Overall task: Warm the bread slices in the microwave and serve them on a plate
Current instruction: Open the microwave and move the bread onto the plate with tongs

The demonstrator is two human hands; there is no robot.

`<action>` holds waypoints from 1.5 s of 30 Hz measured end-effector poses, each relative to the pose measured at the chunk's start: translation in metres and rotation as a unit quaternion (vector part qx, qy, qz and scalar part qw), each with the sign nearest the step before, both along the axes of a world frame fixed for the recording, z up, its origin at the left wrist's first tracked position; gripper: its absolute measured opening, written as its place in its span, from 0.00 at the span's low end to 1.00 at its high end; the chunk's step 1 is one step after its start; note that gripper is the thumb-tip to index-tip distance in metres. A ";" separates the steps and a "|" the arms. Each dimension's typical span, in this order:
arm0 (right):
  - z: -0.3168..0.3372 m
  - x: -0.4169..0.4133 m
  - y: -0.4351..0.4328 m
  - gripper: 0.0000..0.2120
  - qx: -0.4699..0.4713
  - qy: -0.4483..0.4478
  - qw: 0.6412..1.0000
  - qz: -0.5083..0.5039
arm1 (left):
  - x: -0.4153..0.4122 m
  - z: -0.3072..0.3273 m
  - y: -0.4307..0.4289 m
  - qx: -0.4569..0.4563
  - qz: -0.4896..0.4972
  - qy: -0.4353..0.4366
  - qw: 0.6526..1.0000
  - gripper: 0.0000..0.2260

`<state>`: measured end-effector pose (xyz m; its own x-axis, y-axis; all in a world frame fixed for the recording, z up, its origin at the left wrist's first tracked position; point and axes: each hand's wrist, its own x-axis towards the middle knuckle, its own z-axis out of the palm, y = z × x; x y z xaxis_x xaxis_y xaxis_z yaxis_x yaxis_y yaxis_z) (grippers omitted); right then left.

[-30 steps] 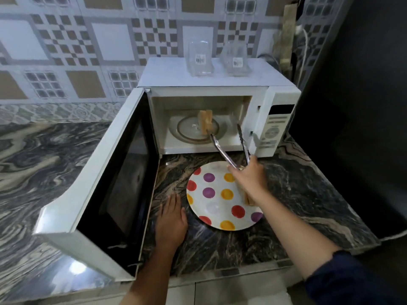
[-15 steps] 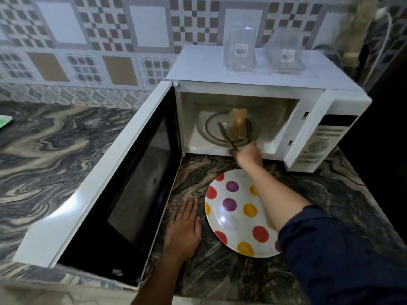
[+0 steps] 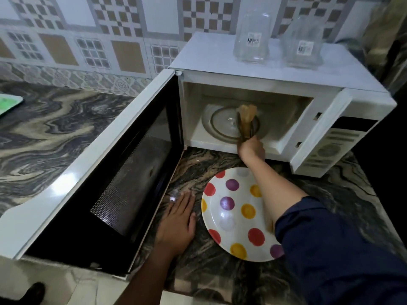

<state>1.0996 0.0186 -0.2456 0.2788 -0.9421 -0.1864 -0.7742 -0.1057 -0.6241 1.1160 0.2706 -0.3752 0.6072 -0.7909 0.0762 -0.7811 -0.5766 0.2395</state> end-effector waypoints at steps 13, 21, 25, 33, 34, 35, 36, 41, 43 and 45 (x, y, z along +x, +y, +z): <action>0.007 -0.067 0.070 0.17 -0.042 -0.068 0.997 0.010 | -0.003 0.012 -0.002 0.000 -0.018 0.041 0.999 0.35; -0.033 -0.127 0.144 0.24 -0.030 -0.047 0.998 0.019 | -0.006 0.009 0.014 0.017 -0.059 0.037 0.997 0.34; -0.047 -0.156 0.169 0.21 0.023 -0.024 0.999 0.008 | -0.016 0.010 0.022 0.036 -0.053 0.022 0.998 0.32; -0.051 -0.181 0.177 0.21 0.037 -0.008 0.999 -0.028 | -0.025 0.011 0.034 0.035 -0.054 0.022 0.998 0.37; -0.053 -0.183 0.175 0.21 0.036 -0.006 0.999 -0.026 | -0.026 0.011 0.034 0.041 -0.052 0.027 0.997 0.34; -0.054 -0.184 0.173 0.21 0.039 -0.005 0.999 -0.024 | -0.027 0.011 0.035 0.045 -0.048 0.028 0.997 0.32; -0.053 -0.185 0.171 0.21 0.043 -0.002 0.999 -0.022 | -0.028 0.010 0.035 0.047 -0.045 0.028 0.998 0.32; -0.053 -0.187 0.170 0.22 0.052 0.016 0.998 -0.012 | -0.031 0.010 0.038 0.045 -0.037 0.033 0.998 0.33; -0.052 -0.189 0.170 0.24 0.058 0.017 0.998 -0.010 | -0.034 0.010 0.040 0.041 -0.033 0.030 0.998 0.34; -0.050 -0.192 0.171 0.26 0.057 0.024 0.998 -0.003 | -0.037 0.009 0.042 0.038 -0.031 0.019 0.999 0.38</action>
<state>0.9073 0.1896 -0.2956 0.2617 -0.9157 -0.3049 -0.8044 -0.0324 -0.5932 1.0787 0.3130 -0.3661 0.5584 -0.8295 -0.0077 -0.8069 -0.5453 0.2270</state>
